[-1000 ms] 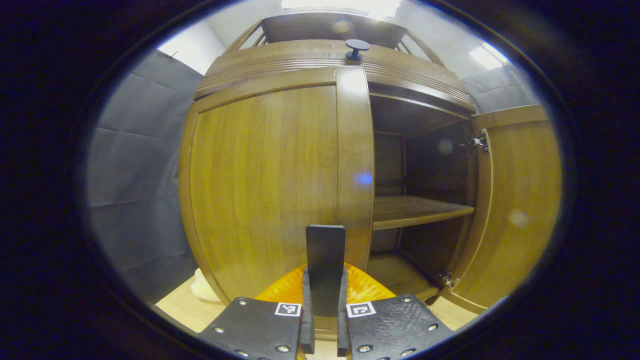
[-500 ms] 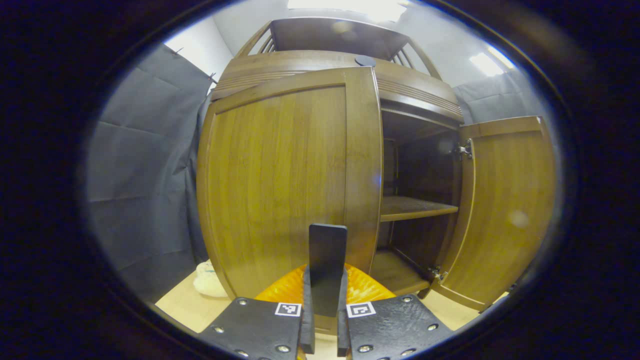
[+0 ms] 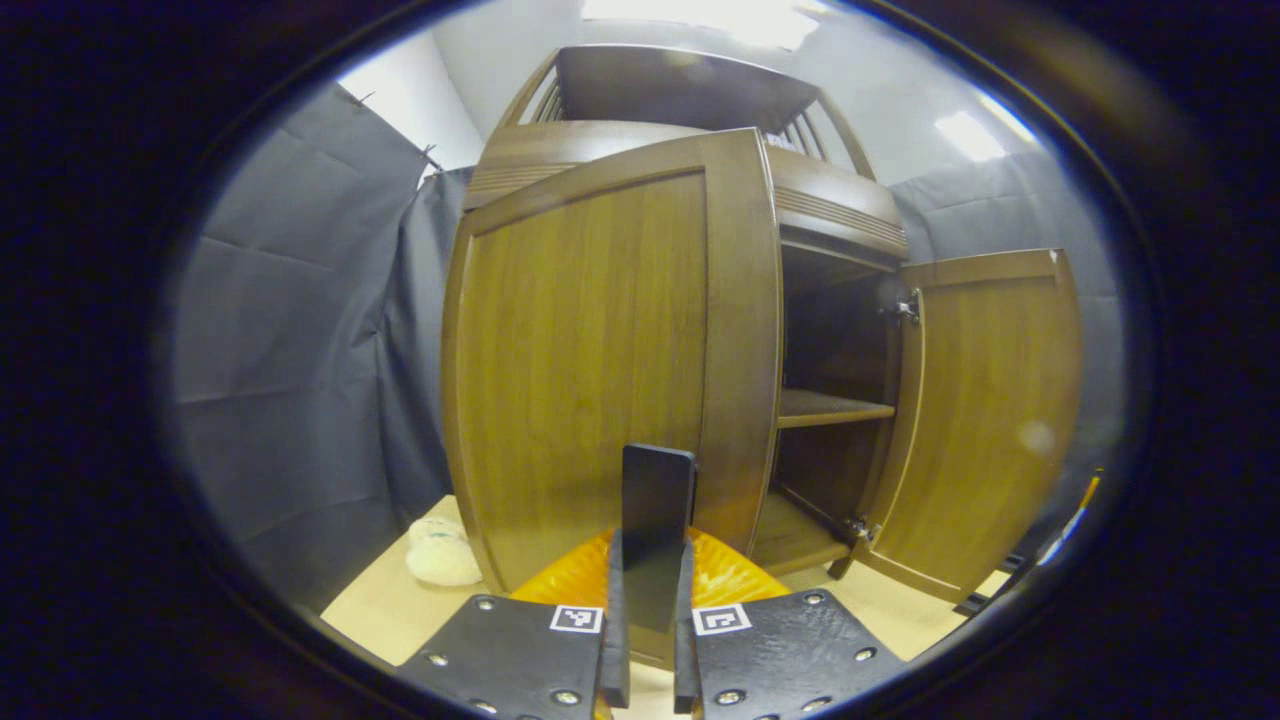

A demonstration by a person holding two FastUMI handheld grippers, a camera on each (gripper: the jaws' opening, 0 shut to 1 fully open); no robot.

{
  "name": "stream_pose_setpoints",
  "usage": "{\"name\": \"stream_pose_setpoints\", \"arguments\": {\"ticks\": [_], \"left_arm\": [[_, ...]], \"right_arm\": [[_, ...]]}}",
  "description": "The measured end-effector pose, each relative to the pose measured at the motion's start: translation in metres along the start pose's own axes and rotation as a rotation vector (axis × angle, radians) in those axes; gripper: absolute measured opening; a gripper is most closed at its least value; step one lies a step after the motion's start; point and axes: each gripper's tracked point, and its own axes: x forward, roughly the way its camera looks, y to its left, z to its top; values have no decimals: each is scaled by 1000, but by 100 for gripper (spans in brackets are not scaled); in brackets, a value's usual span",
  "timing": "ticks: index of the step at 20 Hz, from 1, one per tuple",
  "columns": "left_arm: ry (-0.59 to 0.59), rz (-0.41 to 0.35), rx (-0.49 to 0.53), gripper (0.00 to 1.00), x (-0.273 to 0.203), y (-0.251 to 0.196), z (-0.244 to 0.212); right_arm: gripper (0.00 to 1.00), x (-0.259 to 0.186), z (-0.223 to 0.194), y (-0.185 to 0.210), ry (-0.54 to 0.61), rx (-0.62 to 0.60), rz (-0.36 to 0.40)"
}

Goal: Open the right door of the double-door shoe cabinet with the right hand, and open the left door with the left hand.

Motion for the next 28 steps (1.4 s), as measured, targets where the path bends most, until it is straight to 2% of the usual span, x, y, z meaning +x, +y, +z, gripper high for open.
{"name": "stream_pose_setpoints", "arguments": {"ticks": [2,5,7,9,10,11,12,13,15,16,17,18,20,21,22,26,27,28], "left_arm": [[0,0,4,12,-3,1,0],[-4,2,6,12,-6,3,0],[-7,6,8,23,-12,9,0],[-6,5,3,23,-13,13,0],[-3,5,-3,23,-14,15,0],[-3,6,-9,17,-15,15,-1],[-3,8,-9,23,-17,15,-1],[-4,10,-5,23,-19,16,-1],[-4,14,-1,22,-21,22,0],[-5,18,-7,17,-23,24,-1],[-6,25,-12,22,-24,25,0],[-7,34,-15,12,-25,28,0],[-10,56,-8,12,-28,35,2],[-12,71,0,12,-29,41,2],[-16,90,12,12,-30,47,3],[-45,177,66,17,-34,76,10],[-46,195,67,16,-36,83,11],[-45,210,60,11,-40,87,12]], "right_arm": [[92,-2,-3,7,8,2,7],[92,-3,-8,14,14,3,14],[95,-4,-11,19,19,7,19],[95,-5,-15,24,26,9,26],[92,-6,-16,26,30,9,30],[95,-6,-17,29,33,7,34],[99,-6,-18,31,35,5,37],[95,-8,-19,33,35,4,39],[95,-10,-22,37,36,3,43],[95,-11,-23,40,39,3,46],[95,-12,-25,42,43,3,50],[95,-14,-27,43,47,1,53],[95,-16,-29,46,50,-5,55],[92,-18,-30,47,49,-6,56],[96,-19,-31,47,49,-8,57],[95,-24,-37,48,57,-17,61],[95,-24,-37,49,57,-18,64],[92,-25,-37,50,58,-19,68]]}}
